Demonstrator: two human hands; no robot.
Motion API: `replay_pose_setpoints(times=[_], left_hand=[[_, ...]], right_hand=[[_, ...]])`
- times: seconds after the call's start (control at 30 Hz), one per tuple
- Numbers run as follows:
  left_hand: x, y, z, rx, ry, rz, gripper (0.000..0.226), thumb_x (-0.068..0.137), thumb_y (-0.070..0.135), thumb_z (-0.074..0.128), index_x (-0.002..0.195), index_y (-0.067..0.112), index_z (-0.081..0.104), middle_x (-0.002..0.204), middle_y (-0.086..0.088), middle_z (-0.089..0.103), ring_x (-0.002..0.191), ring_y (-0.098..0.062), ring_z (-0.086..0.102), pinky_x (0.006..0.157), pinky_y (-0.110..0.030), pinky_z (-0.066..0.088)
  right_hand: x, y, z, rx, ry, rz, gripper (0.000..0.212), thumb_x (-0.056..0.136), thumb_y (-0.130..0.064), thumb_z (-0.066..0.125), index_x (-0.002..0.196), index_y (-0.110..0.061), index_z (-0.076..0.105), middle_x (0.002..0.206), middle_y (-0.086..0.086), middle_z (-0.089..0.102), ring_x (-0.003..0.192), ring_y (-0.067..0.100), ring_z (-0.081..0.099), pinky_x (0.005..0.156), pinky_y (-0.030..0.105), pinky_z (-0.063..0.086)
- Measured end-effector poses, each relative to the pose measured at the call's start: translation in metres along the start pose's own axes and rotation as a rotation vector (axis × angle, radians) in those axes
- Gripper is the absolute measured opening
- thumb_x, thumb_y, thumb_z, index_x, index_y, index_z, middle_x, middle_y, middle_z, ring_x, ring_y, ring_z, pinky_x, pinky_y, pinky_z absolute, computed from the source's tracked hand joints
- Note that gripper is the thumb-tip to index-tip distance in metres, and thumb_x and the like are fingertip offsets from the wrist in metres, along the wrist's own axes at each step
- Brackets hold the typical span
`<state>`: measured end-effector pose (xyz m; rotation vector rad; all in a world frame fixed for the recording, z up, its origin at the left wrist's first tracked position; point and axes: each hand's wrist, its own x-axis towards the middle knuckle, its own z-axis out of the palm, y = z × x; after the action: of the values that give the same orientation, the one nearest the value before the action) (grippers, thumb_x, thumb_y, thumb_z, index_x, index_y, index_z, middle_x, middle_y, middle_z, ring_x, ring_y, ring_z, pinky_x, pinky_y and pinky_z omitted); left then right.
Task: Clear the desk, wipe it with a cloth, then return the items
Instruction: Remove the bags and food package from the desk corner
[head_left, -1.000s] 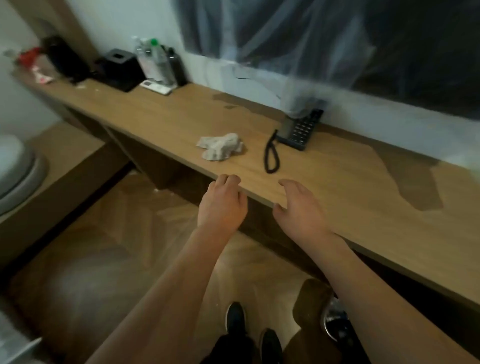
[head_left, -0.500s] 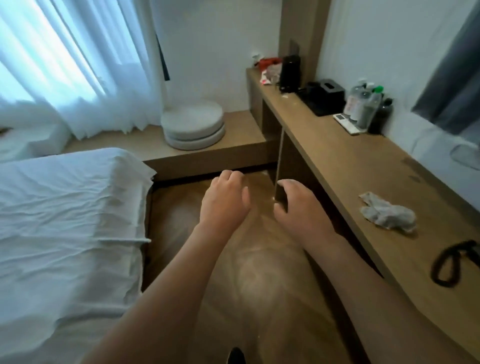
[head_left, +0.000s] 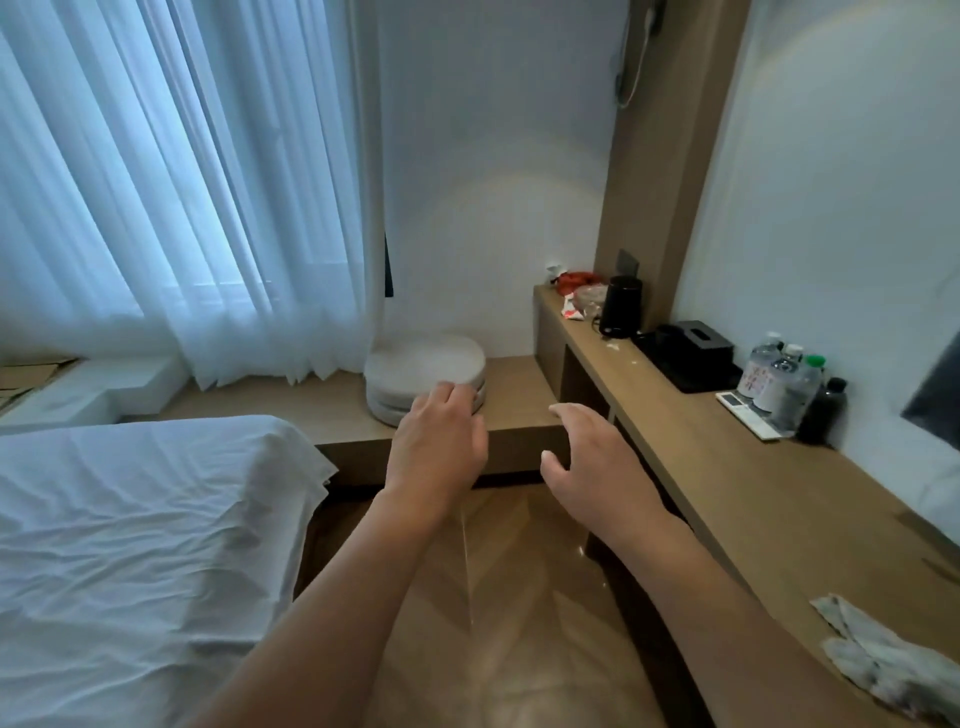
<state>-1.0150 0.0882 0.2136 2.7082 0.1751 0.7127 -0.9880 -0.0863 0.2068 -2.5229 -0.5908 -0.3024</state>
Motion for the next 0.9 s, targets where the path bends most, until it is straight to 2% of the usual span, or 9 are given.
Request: replay_pose_setpoints(times=[0.23, 0.37, 0.63, 0.8, 0.9], left_hand=[[0.084, -0.024, 0.038, 0.019, -0.002, 0.008, 0.031, 0.101, 0.025, 0.051, 0.13, 0.015, 0.056, 0.127, -0.003, 0.059, 0.114, -0.016, 0.056, 0.096, -0.028, 0.047], [0.14, -0.029, 0.061, 0.042, 0.037, 0.007, 0.031, 0.101, 0.026, 0.051, 0.131, 0.016, 0.056, 0.128, -0.002, 0.059, 0.114, -0.015, 0.055, 0.089, -0.021, 0.037], [0.264, -0.054, 0.101, 0.075, 0.074, -0.017, 0.033, 0.101, 0.029, 0.051, 0.131, 0.017, 0.055, 0.125, -0.002, 0.06, 0.112, -0.015, 0.056, 0.084, -0.021, 0.038], [0.328, -0.103, 0.139, 0.072, 0.046, -0.042, 0.036, 0.102, 0.031, 0.05, 0.134, 0.018, 0.054, 0.129, 0.0, 0.058, 0.115, -0.013, 0.055, 0.087, -0.018, 0.036], [0.37, -0.141, 0.167, 0.062, 0.007, -0.055, 0.038, 0.102, 0.033, 0.048, 0.137, 0.018, 0.052, 0.132, 0.0, 0.057, 0.117, -0.012, 0.054, 0.093, -0.021, 0.041]], right_hand=[[0.093, 0.022, 0.023, 0.003, -0.01, -0.032, 0.059, 0.096, -0.032, 0.06, 0.15, -0.024, 0.035, 0.153, -0.006, 0.04, 0.142, 0.009, 0.034, 0.113, 0.024, 0.03], [0.157, 0.043, 0.033, 0.022, 0.01, -0.054, 0.06, 0.096, -0.032, 0.06, 0.15, -0.025, 0.035, 0.153, -0.006, 0.04, 0.141, 0.01, 0.036, 0.113, 0.026, 0.032], [0.282, 0.075, 0.05, 0.039, 0.0, -0.065, 0.061, 0.095, -0.033, 0.062, 0.149, -0.026, 0.037, 0.151, -0.006, 0.042, 0.14, 0.01, 0.038, 0.111, 0.025, 0.033], [0.352, 0.084, 0.095, 0.068, -0.077, -0.026, 0.06, 0.096, -0.033, 0.061, 0.149, -0.028, 0.035, 0.151, -0.009, 0.04, 0.14, 0.007, 0.037, 0.109, 0.021, 0.031], [0.403, 0.088, 0.127, 0.077, -0.112, -0.003, 0.06, 0.096, -0.031, 0.06, 0.15, -0.027, 0.034, 0.152, -0.008, 0.039, 0.141, 0.007, 0.035, 0.111, 0.022, 0.03]])
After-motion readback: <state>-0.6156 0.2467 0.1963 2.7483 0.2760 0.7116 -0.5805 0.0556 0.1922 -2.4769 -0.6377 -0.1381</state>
